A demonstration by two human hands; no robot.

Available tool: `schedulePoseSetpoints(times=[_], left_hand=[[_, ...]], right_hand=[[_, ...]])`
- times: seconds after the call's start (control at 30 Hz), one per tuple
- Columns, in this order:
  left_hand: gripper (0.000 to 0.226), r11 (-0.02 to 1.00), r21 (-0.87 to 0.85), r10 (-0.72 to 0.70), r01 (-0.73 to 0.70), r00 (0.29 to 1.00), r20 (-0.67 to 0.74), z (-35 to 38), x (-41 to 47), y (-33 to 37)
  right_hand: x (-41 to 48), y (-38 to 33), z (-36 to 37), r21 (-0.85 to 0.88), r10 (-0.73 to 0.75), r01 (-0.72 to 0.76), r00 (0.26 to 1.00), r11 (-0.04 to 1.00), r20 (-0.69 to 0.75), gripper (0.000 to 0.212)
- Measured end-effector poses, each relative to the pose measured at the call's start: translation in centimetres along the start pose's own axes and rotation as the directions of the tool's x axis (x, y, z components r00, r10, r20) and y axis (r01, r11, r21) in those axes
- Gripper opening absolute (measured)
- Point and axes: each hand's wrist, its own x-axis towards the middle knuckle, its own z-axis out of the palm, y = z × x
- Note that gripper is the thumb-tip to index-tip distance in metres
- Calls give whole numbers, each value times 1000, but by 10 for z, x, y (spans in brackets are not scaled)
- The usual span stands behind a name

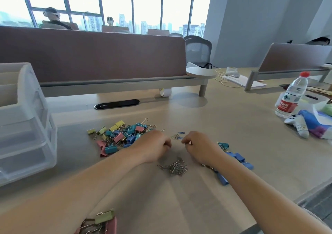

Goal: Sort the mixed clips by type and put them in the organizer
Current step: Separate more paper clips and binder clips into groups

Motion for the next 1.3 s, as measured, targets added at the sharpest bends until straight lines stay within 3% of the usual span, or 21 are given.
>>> schedulePoseSetpoints(times=[0.2, 0.4, 0.53, 0.87, 0.97, 1.17, 1.3], left_hand=[[22, 999, 20, -29, 31, 998, -54, -11, 26, -5], [24, 1000, 14, -17, 18, 995, -94, -16, 40, -15], [24, 1000, 10, -21, 22, 995, -98, -16, 40, -22], [22, 999, -20, -35, 33, 994, -108, -11, 30, -16], [21, 999, -15, -43, 42, 993, -108, -10, 21, -11], [26, 997, 79, -6, 4, 1000, 23, 6, 2, 2], [36, 999, 50, 2, -6, 996, 94, 17, -4, 9]], right_hand=[[44, 3, 7, -42, 13, -16, 997, 999, -72, 29], [67, -4, 17, -123, -12, 7, 999, 992, -44, 25], [68, -10, 23, -106, -66, 61, 997, 992, -45, 16], [35, -17, 15, -134, -242, 243, 970, 961, 26, 21], [18, -16, 10, -110, -216, 222, 974, 969, 69, 20], [-7, -15, -6, -25, -156, 164, 968, 986, 196, 23], [-9, -9, -9, 10, -66, 65, 994, 998, 89, 22]])
